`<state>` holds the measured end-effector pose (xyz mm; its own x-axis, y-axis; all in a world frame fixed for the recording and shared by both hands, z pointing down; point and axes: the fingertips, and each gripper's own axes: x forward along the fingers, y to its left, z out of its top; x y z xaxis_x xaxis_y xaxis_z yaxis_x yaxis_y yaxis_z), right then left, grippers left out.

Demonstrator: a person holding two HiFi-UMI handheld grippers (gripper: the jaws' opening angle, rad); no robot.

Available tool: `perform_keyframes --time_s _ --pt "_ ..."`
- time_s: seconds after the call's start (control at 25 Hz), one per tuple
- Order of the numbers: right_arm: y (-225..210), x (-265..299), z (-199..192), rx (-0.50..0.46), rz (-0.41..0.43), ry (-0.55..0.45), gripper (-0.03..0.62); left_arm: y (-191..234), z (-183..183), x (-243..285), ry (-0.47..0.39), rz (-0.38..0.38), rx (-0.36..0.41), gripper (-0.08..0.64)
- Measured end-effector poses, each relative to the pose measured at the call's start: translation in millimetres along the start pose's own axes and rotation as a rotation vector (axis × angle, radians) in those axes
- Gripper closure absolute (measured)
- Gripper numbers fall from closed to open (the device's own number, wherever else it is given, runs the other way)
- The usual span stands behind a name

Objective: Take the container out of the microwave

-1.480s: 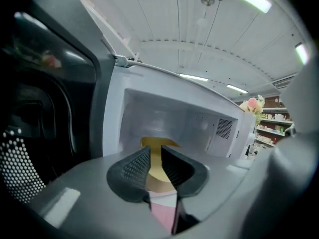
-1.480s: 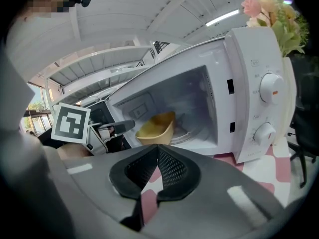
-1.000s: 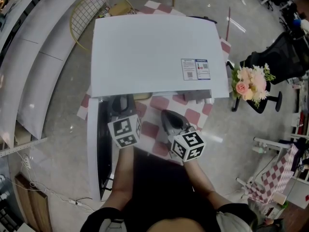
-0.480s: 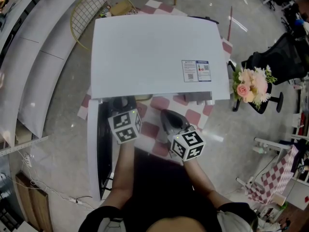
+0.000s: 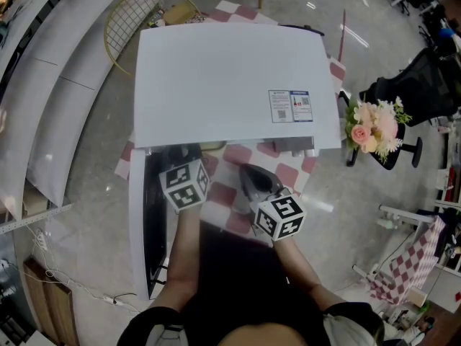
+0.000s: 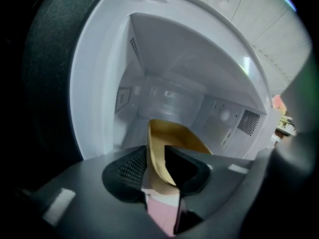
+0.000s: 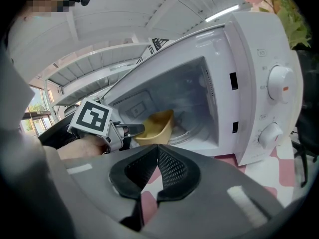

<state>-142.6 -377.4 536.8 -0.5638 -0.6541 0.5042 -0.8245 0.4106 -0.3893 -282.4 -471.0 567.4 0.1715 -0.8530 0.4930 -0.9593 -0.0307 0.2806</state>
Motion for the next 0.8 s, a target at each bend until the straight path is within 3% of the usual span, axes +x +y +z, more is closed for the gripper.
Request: perform_keyframes --time_s 0.56,0.8 --pt "-5.8 -5.1 -0.2 0.005 -0.018 -0.007 0.591 5.6 -3.8 1.0 0.006 0.027 -0.04 0.538" --pt "-6.4 -5.9 -0.6 0.008 -0.022 -0.01 0.591 6.2 -3.8 -0.4 0.003 0.022 -0.038 0.54"
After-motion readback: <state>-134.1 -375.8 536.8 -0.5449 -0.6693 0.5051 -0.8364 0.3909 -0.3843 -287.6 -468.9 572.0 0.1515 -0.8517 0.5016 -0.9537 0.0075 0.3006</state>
